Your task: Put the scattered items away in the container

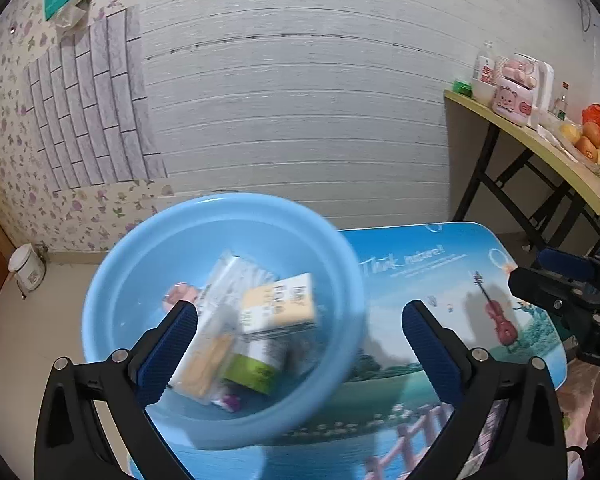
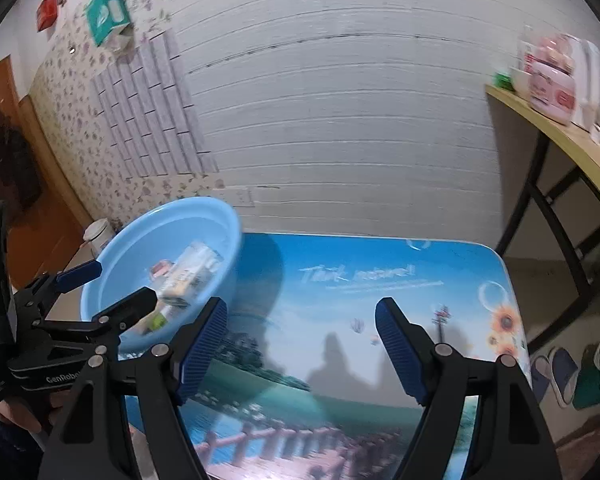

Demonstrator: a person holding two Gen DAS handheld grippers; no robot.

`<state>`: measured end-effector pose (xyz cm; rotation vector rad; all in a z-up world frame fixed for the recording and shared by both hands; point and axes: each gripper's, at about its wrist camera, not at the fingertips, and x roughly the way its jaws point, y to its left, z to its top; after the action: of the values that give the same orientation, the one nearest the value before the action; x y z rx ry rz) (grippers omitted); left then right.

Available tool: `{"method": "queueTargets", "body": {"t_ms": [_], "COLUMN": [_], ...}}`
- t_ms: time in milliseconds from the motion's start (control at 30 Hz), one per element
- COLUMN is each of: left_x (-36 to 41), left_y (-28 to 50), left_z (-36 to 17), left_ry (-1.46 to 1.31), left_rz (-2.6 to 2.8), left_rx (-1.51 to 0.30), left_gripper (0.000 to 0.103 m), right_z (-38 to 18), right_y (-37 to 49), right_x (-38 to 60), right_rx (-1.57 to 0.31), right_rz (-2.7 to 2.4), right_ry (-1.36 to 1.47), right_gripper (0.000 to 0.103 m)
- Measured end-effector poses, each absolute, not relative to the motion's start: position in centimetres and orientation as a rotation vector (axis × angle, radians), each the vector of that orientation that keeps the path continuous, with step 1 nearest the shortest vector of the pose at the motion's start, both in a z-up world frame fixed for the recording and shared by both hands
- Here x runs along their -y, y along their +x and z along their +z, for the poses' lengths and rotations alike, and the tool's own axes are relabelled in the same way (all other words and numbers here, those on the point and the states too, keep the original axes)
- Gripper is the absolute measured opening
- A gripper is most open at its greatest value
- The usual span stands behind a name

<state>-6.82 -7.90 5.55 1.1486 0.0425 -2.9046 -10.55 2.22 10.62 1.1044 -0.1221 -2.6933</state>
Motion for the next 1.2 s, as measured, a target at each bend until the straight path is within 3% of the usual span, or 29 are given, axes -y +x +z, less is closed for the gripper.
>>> {"method": "queueTargets", "body": {"t_ms": [567, 1200], "left_x": [-0.8, -4.4], "left_y": [-7.8, -7.3], "left_z": [6.7, 5.9], "left_ry": [1.207, 1.280], "left_rz": [-2.949, -2.943], "left_rx": [0.029, 0.029], "left_gripper": [0.103, 0.103], "right_z": [10.3, 10.3], "right_y": [-7.7, -6.1], "right_x": [-11.5, -14.7], "right_rx": [0.283, 0.286], "right_rz": [-2.809, -2.871], "right_ry": [1.174, 1.179], "right_gripper": [0.079, 0.079]}}
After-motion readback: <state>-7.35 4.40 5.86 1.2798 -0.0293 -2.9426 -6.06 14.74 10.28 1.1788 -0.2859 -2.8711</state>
